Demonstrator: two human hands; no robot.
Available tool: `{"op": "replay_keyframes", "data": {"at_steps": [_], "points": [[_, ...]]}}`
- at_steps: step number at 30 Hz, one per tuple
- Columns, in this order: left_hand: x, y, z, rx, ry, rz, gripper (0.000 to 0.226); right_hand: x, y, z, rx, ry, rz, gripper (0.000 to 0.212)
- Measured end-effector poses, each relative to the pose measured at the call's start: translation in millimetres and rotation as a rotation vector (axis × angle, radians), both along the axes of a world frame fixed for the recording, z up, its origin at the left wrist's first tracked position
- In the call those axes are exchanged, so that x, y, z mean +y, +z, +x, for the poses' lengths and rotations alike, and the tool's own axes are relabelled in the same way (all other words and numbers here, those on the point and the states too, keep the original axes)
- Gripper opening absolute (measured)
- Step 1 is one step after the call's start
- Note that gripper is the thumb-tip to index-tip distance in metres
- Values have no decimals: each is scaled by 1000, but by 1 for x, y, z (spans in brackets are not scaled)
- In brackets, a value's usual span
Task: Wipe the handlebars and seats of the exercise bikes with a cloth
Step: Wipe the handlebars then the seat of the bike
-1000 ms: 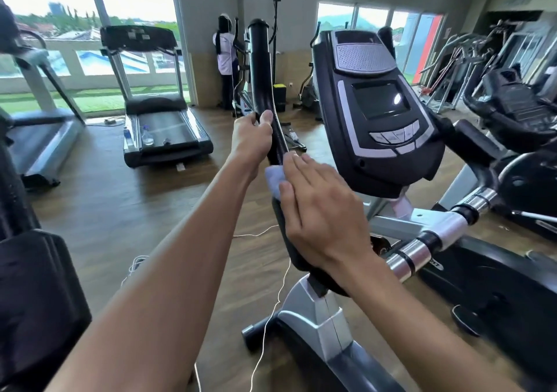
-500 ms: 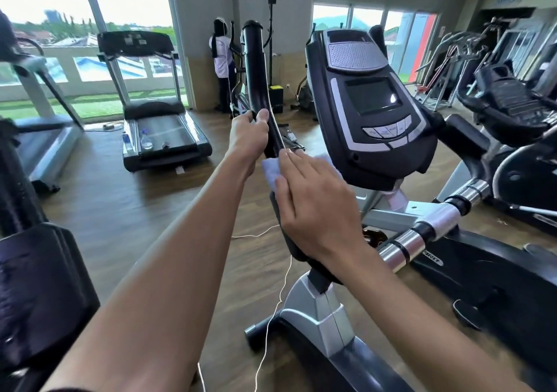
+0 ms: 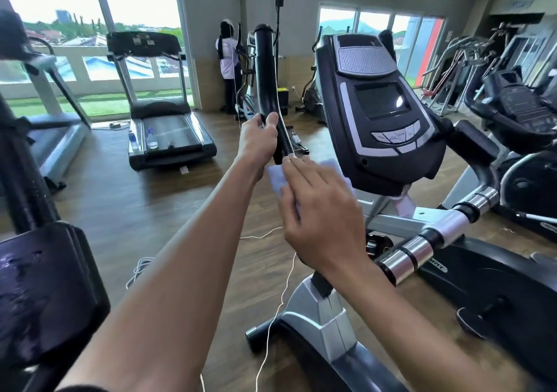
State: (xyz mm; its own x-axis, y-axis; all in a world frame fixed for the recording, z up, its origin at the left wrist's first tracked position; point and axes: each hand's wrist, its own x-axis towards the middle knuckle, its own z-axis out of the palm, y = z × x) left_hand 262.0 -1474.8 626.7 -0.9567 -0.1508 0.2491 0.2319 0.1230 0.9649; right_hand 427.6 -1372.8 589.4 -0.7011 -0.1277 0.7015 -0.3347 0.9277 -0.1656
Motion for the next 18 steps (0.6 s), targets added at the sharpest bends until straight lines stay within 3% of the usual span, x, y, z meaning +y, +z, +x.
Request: {"op": "replay_keyframes", "data": {"at_steps": [5,12,18], "points": [[1,-1,-2,-23,-33,50,31,32,-37,46,63,156,46,48],[1,3,3,-22,-17,20,28,11,10,-19,-100,35,36,64],[1,6,10,-50,-27,54,31,22,-25,33,-40,57,28,53]]}}
